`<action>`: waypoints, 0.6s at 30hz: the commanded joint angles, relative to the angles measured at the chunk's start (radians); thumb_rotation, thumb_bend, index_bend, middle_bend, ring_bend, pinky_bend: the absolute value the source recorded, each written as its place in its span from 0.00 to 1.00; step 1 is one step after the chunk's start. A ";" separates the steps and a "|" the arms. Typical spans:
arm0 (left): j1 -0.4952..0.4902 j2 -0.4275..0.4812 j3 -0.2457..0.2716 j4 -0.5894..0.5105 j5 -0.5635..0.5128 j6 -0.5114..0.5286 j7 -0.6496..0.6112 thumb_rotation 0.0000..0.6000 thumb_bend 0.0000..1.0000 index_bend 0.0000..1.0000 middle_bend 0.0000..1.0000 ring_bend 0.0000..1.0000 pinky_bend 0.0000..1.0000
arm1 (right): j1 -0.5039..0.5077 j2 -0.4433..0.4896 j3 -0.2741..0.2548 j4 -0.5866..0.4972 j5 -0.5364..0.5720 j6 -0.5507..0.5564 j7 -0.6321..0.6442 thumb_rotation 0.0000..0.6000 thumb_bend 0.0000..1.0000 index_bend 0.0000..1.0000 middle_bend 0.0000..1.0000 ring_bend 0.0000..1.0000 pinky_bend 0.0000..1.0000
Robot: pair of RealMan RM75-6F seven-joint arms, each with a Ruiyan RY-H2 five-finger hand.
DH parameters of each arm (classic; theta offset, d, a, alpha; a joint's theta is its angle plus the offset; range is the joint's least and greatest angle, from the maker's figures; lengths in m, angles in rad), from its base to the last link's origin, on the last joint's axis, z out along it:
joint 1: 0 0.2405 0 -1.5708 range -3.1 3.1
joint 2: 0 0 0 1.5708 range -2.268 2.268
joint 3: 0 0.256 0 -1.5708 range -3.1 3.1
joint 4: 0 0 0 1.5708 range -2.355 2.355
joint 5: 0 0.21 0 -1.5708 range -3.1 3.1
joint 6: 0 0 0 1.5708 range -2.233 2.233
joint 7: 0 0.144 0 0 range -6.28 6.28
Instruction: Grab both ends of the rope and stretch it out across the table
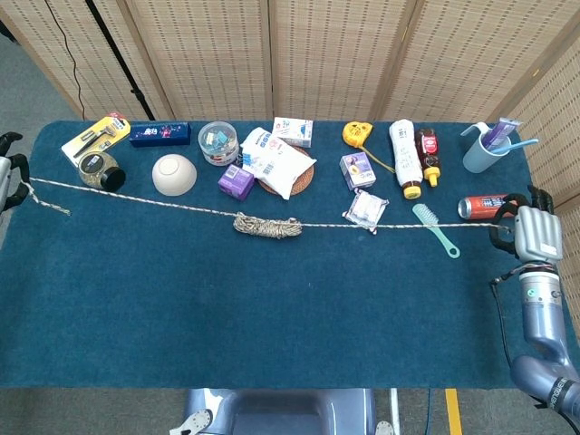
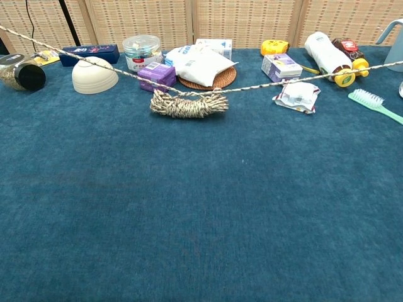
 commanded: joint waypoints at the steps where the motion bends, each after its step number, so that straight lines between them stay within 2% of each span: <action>1: -0.009 -0.005 0.000 -0.017 0.017 0.004 0.000 1.00 0.36 0.77 0.23 0.02 0.00 | 0.003 0.006 -0.001 -0.023 -0.020 0.002 0.008 1.00 0.42 0.68 0.28 0.02 0.00; 18: -0.084 -0.054 0.014 -0.178 0.141 0.012 0.027 1.00 0.36 0.77 0.23 0.02 0.00 | 0.041 0.042 -0.010 -0.235 -0.161 -0.016 0.091 1.00 0.42 0.67 0.28 0.02 0.00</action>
